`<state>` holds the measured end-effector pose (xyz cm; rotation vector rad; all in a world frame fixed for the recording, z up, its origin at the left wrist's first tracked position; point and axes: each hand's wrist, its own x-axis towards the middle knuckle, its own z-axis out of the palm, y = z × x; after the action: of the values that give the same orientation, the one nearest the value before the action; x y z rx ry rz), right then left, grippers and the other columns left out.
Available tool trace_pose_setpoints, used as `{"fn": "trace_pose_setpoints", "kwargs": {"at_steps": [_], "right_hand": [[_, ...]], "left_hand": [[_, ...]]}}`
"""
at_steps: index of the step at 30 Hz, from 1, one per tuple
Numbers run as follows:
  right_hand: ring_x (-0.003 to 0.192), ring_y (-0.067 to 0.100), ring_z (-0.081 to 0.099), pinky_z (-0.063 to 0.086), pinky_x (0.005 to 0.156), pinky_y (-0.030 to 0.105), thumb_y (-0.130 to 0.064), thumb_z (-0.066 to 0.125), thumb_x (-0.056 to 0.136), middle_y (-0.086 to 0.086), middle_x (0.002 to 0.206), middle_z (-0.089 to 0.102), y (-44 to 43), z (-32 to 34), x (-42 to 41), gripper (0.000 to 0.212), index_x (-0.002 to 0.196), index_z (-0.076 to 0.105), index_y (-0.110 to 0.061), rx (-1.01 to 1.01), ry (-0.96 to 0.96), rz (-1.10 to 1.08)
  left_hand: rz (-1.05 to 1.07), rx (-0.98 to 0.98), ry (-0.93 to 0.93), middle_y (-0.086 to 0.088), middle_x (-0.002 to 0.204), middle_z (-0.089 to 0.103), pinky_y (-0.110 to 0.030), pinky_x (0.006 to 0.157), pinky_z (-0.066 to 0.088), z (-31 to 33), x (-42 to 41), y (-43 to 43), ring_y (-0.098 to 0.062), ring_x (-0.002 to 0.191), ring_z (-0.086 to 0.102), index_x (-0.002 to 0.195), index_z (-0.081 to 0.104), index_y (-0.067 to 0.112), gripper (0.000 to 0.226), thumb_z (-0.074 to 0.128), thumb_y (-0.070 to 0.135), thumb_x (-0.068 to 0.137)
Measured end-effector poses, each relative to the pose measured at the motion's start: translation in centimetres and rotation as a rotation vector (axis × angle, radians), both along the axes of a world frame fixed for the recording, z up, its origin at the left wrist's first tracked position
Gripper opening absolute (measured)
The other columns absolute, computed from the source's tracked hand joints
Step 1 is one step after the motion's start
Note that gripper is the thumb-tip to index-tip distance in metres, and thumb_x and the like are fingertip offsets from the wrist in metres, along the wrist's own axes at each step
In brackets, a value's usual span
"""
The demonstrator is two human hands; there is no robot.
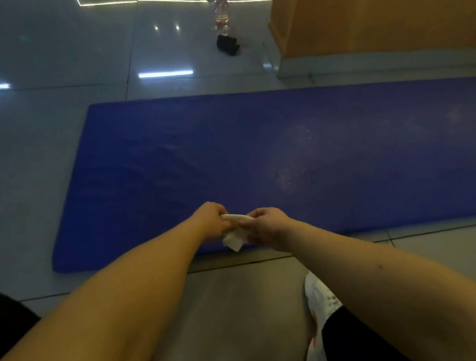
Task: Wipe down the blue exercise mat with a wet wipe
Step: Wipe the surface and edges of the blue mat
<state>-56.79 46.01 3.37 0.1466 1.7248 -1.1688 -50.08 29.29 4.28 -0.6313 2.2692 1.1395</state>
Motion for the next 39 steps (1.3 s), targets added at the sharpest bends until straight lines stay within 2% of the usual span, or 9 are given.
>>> {"fn": "trace_pose_setpoints", "kwargs": {"at_steps": [3, 7, 10, 13, 16, 20, 24, 29, 39], "right_hand": [[0.103, 0.032, 0.072, 0.062, 0.084, 0.038, -0.010, 0.067, 0.094, 0.019, 0.127, 0.062, 0.2, 0.1, 0.0, 0.026, 0.120, 0.063, -0.008, -0.121, -0.268, -0.205], [0.101, 0.033, 0.074, 0.060, 0.092, 0.045, -0.010, 0.065, 0.096, 0.020, 0.126, 0.063, 0.5, -1.3, 0.1, 0.028, 0.124, 0.061, -0.006, -0.163, -0.339, -0.175], [0.105, 0.033, 0.070, 0.062, 0.084, 0.041, -0.011, 0.070, 0.093, 0.020, 0.124, 0.063, 1.4, -2.9, -1.1, 0.022, 0.114, 0.064, -0.006, -0.089, -0.128, -0.180], [0.099, 0.027, 0.066, 0.054, 0.066, 0.028, -0.024, 0.075, 0.091, 0.011, 0.112, 0.066, 2.8, -4.7, -3.9, 0.012, 0.093, 0.066, -0.015, 0.192, 0.378, -0.254], [0.103, 0.024, 0.059, 0.050, 0.083, 0.032, -0.024, 0.069, 0.095, 0.006, 0.123, 0.055, 4.2, -6.9, -5.3, 0.012, 0.094, 0.066, -0.012, 0.436, 0.693, -0.141], [0.100, 0.016, 0.054, 0.041, 0.085, 0.025, -0.017, 0.063, 0.095, 0.002, 0.125, 0.050, 3.2, -10.0, -2.9, 0.024, 0.117, 0.061, -0.008, 0.477, 0.596, 0.004], [0.093, 0.017, 0.051, 0.043, 0.088, 0.020, -0.002, 0.056, 0.095, -0.005, 0.105, 0.049, -2.0, -10.9, 1.7, 0.016, 0.106, 0.061, -0.011, 0.325, 0.695, 0.280], [0.117, 0.028, 0.052, 0.036, 0.113, 0.050, 0.001, 0.065, 0.089, 0.007, 0.135, 0.041, -8.6, -10.5, 4.0, 0.046, 0.130, 0.052, -0.013, 0.231, 0.631, 0.549], [0.100, 0.029, 0.055, 0.047, 0.084, 0.036, -0.004, 0.060, 0.090, 0.009, 0.111, 0.050, 4.2, -11.5, -4.3, 0.020, 0.107, 0.065, -0.012, 0.523, 0.926, 0.537]], "left_hand": [[0.040, 0.013, -0.003, -0.003, 0.101, 0.067, -0.033, 0.085, 0.056, -0.6, 0.7, -0.5, -0.016, 0.092, 0.065, 0.099, 0.065, 0.021, 0.010, 0.069, 0.029, 0.093], [0.068, 0.003, -0.021, -0.003, 0.102, 0.065, -0.033, 0.084, 0.056, -2.8, 1.0, -0.6, -0.016, 0.092, 0.065, 0.100, 0.063, 0.021, 0.009, 0.067, 0.026, 0.094], [0.032, -0.114, -0.103, -0.001, 0.114, 0.061, -0.038, 0.090, 0.055, -4.4, 1.5, -1.2, -0.017, 0.099, 0.062, 0.116, 0.058, 0.023, 0.028, 0.069, 0.034, 0.093], [-0.035, -0.348, -0.138, -0.004, 0.130, 0.051, -0.044, 0.095, 0.053, -5.8, 1.8, -1.7, -0.023, 0.111, 0.055, 0.133, 0.052, 0.019, 0.040, 0.061, 0.031, 0.096], [-0.085, -0.455, -0.158, -0.004, 0.136, 0.044, -0.044, 0.092, 0.053, -6.5, 1.9, -1.7, -0.025, 0.116, 0.048, 0.136, 0.051, 0.018, 0.039, 0.055, 0.028, 0.099], [-0.145, -0.444, -0.225, -0.004, 0.141, 0.041, -0.041, 0.091, 0.051, -7.6, 1.9, -1.8, -0.026, 0.121, 0.044, 0.138, 0.050, 0.018, 0.042, 0.055, 0.026, 0.097], [-0.185, -0.451, -0.257, -0.004, 0.143, 0.037, -0.044, 0.094, 0.051, -8.6, 1.8, -2.2, -0.027, 0.122, 0.041, 0.136, 0.052, 0.018, 0.041, 0.054, 0.027, 0.097], [-0.150, -0.440, -0.261, -0.007, 0.146, 0.036, -0.046, 0.102, 0.048, -8.7, 1.1, -2.6, -0.027, 0.129, 0.041, 0.136, 0.052, 0.018, 0.043, 0.062, 0.025, 0.095], [-0.152, -0.479, -0.303, -0.007, 0.140, 0.032, -0.039, 0.083, 0.048, -8.1, 0.7, -2.0, -0.028, 0.119, 0.038, 0.127, 0.056, 0.012, 0.032, 0.053, 0.023, 0.097]]}}
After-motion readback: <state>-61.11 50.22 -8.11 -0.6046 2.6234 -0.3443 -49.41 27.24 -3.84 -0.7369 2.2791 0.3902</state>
